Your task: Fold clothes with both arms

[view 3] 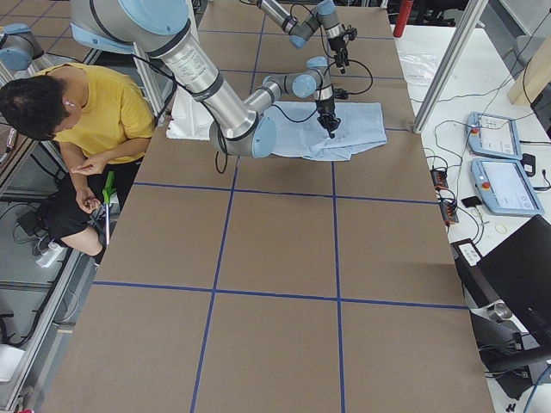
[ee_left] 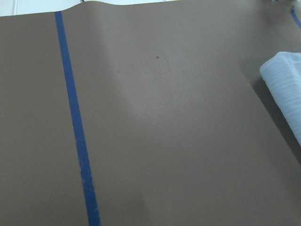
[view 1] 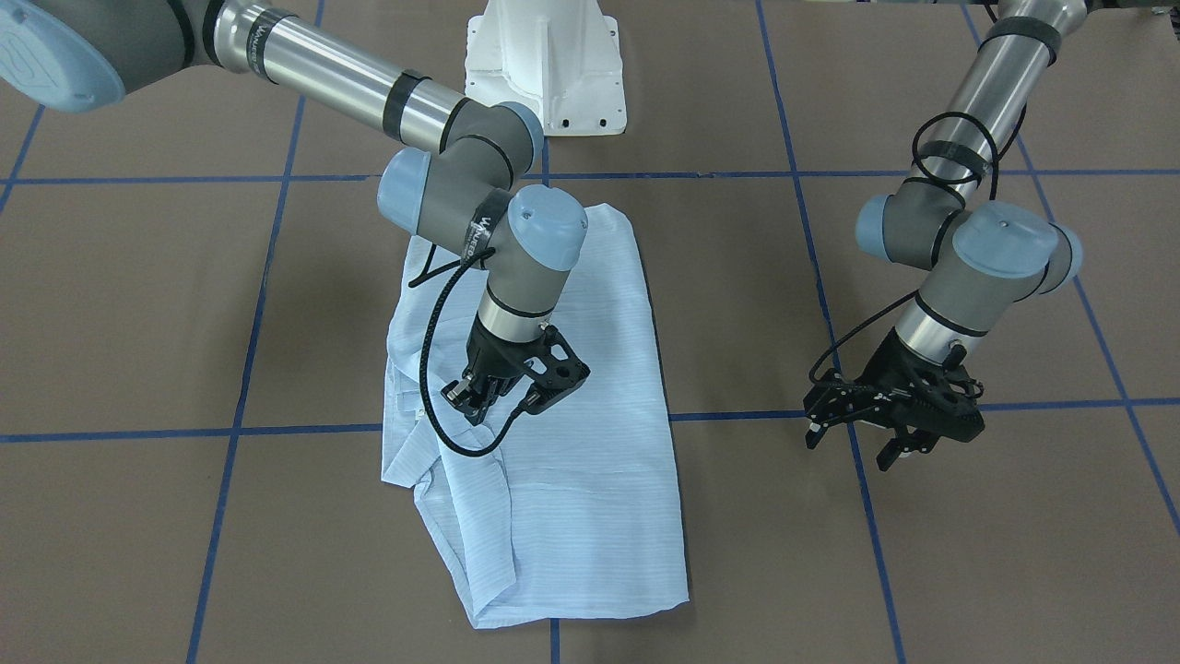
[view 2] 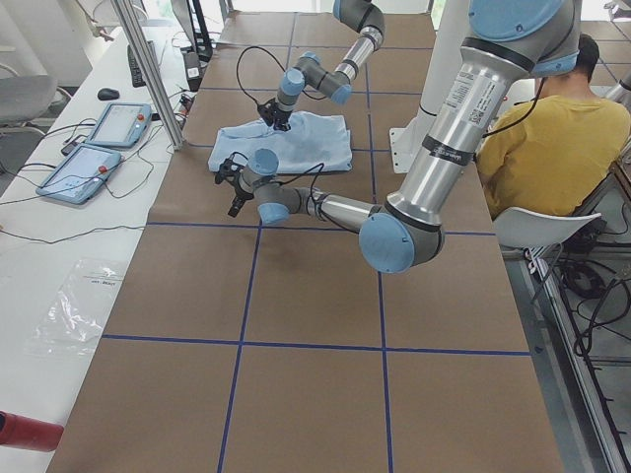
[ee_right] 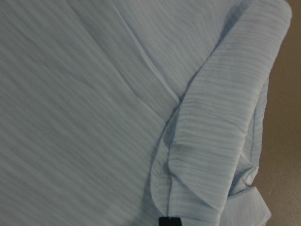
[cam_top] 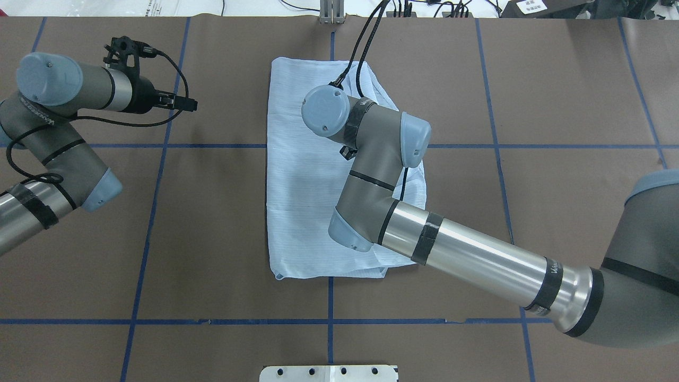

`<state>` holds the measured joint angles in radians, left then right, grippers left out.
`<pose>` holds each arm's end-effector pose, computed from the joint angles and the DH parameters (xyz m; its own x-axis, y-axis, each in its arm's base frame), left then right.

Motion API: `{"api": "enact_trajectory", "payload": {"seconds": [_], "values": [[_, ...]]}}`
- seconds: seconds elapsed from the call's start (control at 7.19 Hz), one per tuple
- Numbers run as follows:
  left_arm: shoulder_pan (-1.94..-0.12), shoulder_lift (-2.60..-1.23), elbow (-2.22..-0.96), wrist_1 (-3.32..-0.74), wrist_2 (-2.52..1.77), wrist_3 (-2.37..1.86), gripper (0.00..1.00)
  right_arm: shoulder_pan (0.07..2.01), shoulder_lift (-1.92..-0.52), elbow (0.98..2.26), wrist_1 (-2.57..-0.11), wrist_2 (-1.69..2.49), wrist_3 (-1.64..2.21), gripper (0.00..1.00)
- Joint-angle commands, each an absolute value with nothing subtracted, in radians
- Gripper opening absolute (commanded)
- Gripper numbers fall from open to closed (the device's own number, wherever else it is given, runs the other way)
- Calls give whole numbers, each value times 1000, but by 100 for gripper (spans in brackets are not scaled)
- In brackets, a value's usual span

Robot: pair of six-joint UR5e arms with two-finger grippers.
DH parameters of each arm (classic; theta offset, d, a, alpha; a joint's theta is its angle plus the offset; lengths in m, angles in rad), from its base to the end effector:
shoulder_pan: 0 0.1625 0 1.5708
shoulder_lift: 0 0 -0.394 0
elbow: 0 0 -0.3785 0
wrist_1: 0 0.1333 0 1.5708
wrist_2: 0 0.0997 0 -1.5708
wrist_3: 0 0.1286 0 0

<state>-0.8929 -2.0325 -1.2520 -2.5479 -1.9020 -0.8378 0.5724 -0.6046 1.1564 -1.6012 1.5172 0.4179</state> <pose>0.3697 -0.6050 0.4246 0.5731 0.2972 -0.7637 0.2281 0.8372 0.4970 -0.5939 -0.5495 0.2497 0.8106 -0.5633 0.1597 0.4376 0.7641 0.4741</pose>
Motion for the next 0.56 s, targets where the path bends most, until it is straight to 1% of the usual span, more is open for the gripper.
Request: {"api": "enact_trajectory", "payload": {"seconds": [0.0,0.28,0.42], "values": [[-893,-2033,-1256,-2548,-1902,-844,100,633,-671,1205,-1600,1538,425,0],[-893,-2033,-1262,-2548,-1902,-859,100,649,-838,1371,-1600,1539,437,0],[-893,-2034,-1267,-2548,-1902,-862,100,646,-892,1418,-1600,1539,496,0]]}}
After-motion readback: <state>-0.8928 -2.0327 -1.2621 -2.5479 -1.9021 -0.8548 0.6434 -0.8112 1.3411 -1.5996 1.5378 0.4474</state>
